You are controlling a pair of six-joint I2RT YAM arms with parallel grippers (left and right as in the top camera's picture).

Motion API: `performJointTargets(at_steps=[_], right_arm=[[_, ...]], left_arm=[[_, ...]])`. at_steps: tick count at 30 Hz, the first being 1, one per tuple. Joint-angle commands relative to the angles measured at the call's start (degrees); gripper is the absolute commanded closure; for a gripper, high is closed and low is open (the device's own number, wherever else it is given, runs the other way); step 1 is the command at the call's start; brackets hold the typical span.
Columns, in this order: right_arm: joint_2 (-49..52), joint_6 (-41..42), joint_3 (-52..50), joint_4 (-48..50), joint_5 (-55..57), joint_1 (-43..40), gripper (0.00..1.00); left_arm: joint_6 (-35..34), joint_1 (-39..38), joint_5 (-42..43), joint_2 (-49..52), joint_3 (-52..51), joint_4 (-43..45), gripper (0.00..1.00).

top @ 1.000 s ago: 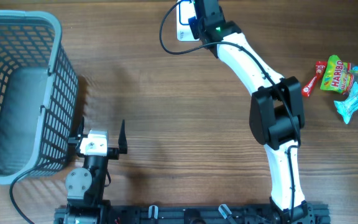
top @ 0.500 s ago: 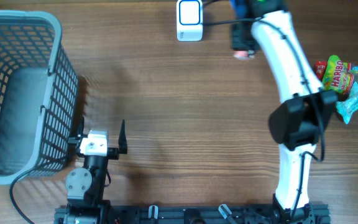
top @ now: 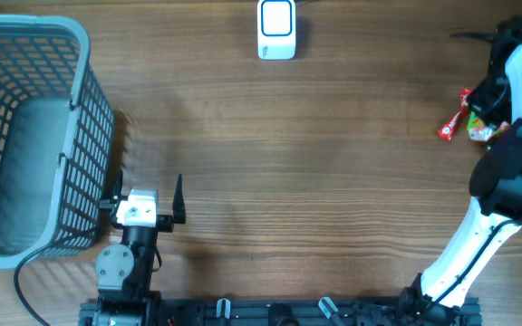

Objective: Scan the item barcode
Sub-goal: 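Carry the red-white box to the right edge and release it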

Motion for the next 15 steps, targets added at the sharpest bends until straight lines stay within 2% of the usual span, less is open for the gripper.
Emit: performJointTargets(at_steps=[1, 2, 3, 4, 6, 7, 10, 15], right_arm=[[-0.98, 1.25, 0.31, 1.81, 0.33, 0.61, 0.84], [-0.98, 1.05, 0.31, 2.27, 0.11, 0.61, 0.76], [-0.98, 1.01, 0.35, 2.43, 0.09, 0.61, 0.49], [-1.03, 1.03, 0.68, 2.43, 0.09, 0.61, 0.28], [-2.21, 0.79, 1.55, 2.01, -0.85, 0.66, 0.08], [-4.24, 0.70, 1.62, 2.01, -2.75, 0.72, 0.02], [-11.72, -1.49, 1.62, 3.15, -9.64, 0.90, 0.00], [-30.75, -13.09, 1.62, 5.25, -34.86, 2.25, 0.00]], left_arm=[[0.72, -0.37, 0.48, -0.42, -0.28, 0.04, 0.00], [0.72, -0.37, 0.48, -0.42, -0.28, 0.04, 0.00], [0.72, -0.37, 0.48, -0.42, -0.28, 0.04, 0.01], [0.72, -0.37, 0.48, -0.42, -0.28, 0.04, 0.00], [0.72, -0.37, 0.48, -0.42, -0.28, 0.04, 0.00], [0.72, -0.37, 0.48, -0.39, -0.28, 0.04, 0.00], [0.72, -0.37, 0.48, -0.42, -0.28, 0.04, 0.00], [0.72, -0.37, 0.48, -0.42, -0.28, 0.04, 0.00]])
